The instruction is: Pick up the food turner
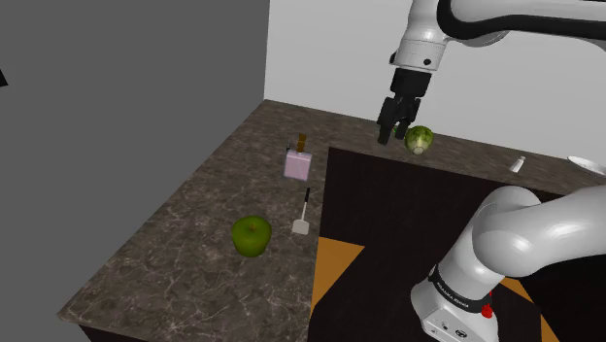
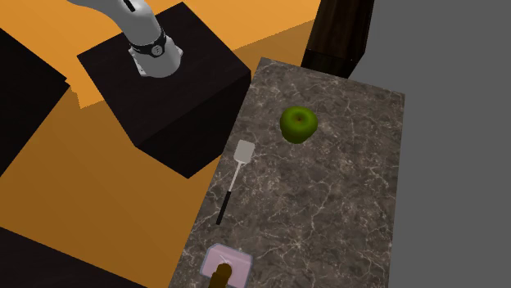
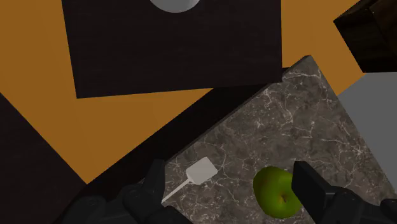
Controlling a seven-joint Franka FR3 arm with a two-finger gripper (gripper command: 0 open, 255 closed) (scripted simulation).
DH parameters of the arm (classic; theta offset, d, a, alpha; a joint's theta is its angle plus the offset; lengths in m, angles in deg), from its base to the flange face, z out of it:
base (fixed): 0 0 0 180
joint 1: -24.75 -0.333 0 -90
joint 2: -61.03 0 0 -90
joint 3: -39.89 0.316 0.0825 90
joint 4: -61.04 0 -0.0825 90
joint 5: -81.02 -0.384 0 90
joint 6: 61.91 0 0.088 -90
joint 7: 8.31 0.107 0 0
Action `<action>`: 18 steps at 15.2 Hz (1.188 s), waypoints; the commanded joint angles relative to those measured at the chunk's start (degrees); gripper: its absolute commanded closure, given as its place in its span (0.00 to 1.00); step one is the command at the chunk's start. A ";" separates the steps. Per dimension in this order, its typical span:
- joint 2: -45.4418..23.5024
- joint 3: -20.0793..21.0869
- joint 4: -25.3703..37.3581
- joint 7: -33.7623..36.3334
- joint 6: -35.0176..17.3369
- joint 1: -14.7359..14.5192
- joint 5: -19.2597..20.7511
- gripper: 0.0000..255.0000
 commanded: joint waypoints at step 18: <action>-25.04 9.23 -10.11 22.68 -39.64 6.10 -1.59 0.00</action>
